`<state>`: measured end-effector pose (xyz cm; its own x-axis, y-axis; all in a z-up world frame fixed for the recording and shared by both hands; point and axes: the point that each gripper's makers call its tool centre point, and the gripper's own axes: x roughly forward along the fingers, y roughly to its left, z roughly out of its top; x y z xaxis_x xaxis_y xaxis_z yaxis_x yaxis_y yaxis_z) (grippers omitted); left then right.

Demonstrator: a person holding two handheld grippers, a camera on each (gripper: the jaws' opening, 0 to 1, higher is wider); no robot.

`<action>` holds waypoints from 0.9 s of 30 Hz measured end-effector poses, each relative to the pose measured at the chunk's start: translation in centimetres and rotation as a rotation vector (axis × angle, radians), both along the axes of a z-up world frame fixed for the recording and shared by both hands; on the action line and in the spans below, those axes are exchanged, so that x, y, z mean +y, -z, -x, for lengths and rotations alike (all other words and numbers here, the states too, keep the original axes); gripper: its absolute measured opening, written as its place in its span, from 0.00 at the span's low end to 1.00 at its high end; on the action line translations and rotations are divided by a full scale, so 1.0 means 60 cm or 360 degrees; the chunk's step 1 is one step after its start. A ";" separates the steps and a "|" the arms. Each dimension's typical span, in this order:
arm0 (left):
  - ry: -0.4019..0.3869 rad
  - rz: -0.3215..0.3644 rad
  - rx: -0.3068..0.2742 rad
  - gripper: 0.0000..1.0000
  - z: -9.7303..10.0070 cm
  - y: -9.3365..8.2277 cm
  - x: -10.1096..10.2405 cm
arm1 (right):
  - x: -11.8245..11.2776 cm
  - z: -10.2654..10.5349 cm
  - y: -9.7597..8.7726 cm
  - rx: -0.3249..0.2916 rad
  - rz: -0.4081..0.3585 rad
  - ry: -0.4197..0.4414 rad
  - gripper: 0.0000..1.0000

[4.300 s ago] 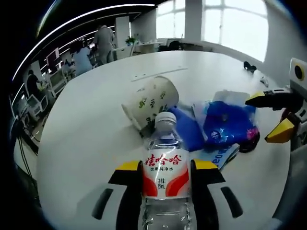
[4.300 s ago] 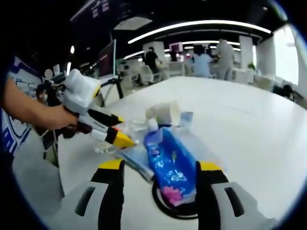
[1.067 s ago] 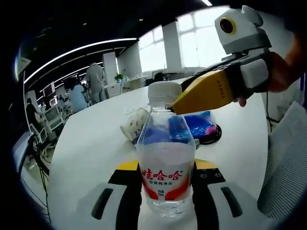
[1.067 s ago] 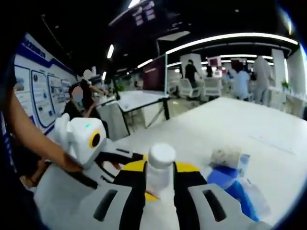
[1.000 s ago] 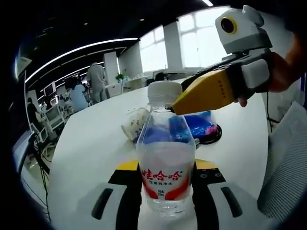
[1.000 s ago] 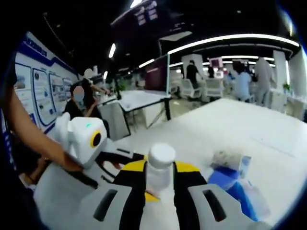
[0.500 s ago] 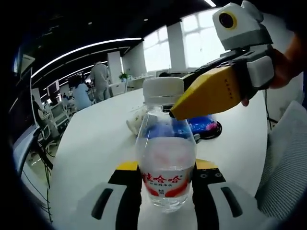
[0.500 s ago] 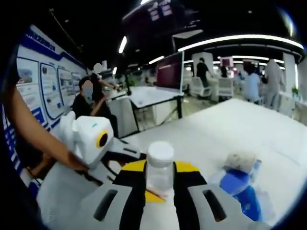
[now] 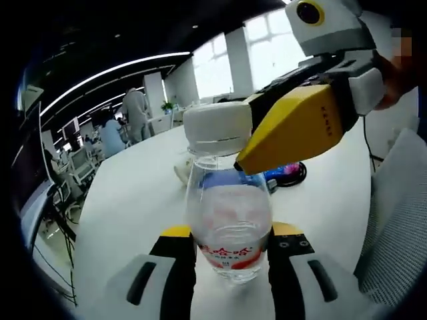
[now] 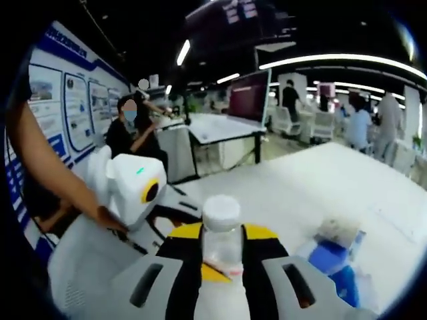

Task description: Arrange the tabletop items into an orderly group along one side of the table until the central work area is clear of visible clutter.

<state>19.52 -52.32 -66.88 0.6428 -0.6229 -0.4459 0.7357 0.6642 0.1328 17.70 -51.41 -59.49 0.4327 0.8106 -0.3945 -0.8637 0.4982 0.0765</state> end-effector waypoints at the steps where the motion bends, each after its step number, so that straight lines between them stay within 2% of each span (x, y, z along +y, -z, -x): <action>1: -0.0001 -0.0005 0.0008 0.40 -0.001 0.003 0.002 | 0.000 0.000 -0.001 0.0003 -0.0010 -0.0001 0.17; 9: 0.0008 -0.0001 0.0015 0.45 -0.002 0.009 0.003 | -0.010 0.003 -0.012 -0.0086 0.0015 0.0007 0.21; 14: 0.0006 0.0009 -0.0006 0.46 -0.006 0.003 -0.001 | -0.025 0.006 -0.012 -0.0103 0.0024 0.0026 0.25; 21: 0.0001 0.0023 -0.0006 0.48 -0.009 0.000 -0.004 | -0.062 0.009 -0.010 -0.0107 0.0025 0.0111 0.34; 27: 0.0003 0.0019 0.0003 0.48 -0.008 0.004 -0.003 | -0.077 0.010 -0.013 -0.0113 0.0014 0.0159 0.42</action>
<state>19.98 -52.48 -67.12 0.6409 -0.6293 -0.4397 0.7371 0.6644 0.1235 17.10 -56.01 -58.70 0.5382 0.7588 -0.3669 -0.8129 0.5823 0.0118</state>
